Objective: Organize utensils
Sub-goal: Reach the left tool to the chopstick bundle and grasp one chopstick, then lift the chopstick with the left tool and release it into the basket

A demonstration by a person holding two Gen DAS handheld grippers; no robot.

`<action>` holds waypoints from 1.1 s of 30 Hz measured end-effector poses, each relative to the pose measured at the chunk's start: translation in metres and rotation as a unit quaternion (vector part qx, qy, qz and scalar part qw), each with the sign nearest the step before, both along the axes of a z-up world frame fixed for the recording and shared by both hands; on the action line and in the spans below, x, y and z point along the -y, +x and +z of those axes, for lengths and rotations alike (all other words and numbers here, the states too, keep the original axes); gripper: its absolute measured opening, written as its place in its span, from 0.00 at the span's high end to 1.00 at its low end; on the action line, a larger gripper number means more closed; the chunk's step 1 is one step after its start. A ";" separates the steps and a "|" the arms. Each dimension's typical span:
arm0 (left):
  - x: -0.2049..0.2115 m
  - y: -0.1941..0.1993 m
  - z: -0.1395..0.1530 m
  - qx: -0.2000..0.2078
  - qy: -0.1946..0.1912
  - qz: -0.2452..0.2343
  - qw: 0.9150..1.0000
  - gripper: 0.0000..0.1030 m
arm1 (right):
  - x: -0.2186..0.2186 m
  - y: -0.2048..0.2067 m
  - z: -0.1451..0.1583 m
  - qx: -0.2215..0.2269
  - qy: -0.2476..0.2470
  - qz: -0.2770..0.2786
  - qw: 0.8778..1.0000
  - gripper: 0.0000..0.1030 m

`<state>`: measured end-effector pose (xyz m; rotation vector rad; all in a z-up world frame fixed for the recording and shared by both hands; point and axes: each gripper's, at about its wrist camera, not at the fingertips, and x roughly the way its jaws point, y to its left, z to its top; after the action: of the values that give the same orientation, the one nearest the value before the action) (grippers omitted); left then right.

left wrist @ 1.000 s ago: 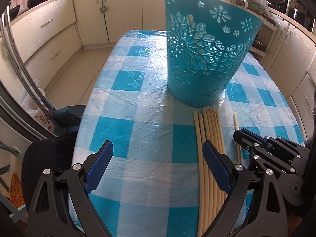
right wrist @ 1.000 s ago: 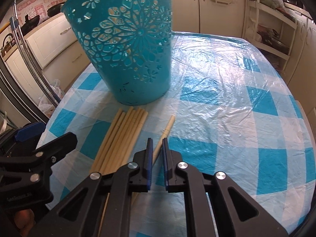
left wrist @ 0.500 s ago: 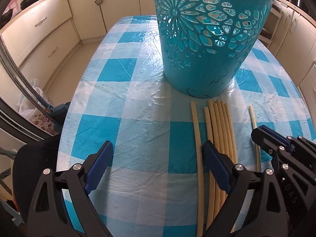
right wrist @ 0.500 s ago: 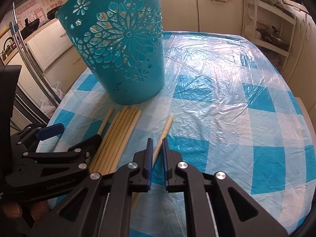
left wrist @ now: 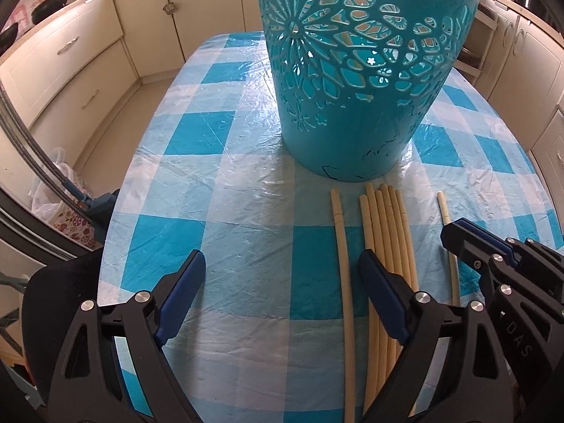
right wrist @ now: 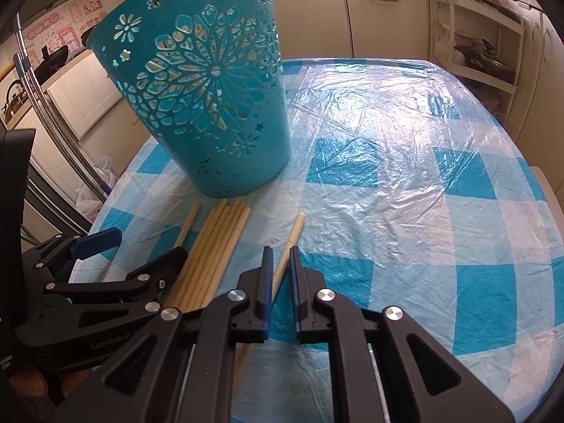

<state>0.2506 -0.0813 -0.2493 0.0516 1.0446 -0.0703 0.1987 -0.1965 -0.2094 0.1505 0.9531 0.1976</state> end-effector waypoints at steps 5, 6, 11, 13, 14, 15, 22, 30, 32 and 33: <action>0.006 -0.001 0.001 0.007 -0.004 -0.019 1.000 0.39 | 0.000 0.000 -0.001 0.004 0.001 0.001 1.000 0.90; 0.008 -0.002 0.002 0.009 -0.005 -0.024 1.000 0.44 | 0.000 0.000 -0.001 0.005 0.002 0.001 1.000 0.90; 0.013 -0.002 0.005 0.011 -0.014 -0.041 0.999 0.80 | 0.002 0.000 -0.002 0.009 0.006 0.001 1.000 0.90; 0.010 0.000 0.005 0.005 -0.027 -0.043 0.999 0.93 | 0.002 0.000 -0.002 0.010 0.007 0.001 1.000 0.90; 0.006 0.002 0.005 -0.003 -0.042 -0.044 0.998 0.94 | 0.002 0.000 -0.002 0.011 0.008 0.001 1.000 0.90; 0.002 0.003 0.005 -0.010 -0.055 -0.044 0.998 0.95 | 0.003 0.000 -0.003 0.011 0.010 0.001 1.000 0.90; -0.036 0.002 0.022 -0.051 -0.144 -0.030 0.988 0.95 | 0.007 0.001 -0.003 0.009 0.028 -0.002 1.000 0.90; -0.059 -0.015 0.088 -0.013 -0.164 -0.042 0.986 0.95 | 0.009 0.001 -0.003 0.010 0.027 -0.001 1.000 0.90; -0.063 -0.022 0.116 0.016 -0.170 -0.048 0.984 0.95 | 0.010 0.001 -0.003 0.010 0.030 0.000 1.000 0.90; -0.064 -0.024 0.127 0.028 -0.172 -0.051 0.983 0.95 | 0.010 0.001 -0.003 0.009 0.031 0.000 0.999 0.90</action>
<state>0.2270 -0.0172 -0.1220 -0.2057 0.9615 -0.3391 0.2001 -0.2068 -0.2124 0.2059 0.9285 0.2275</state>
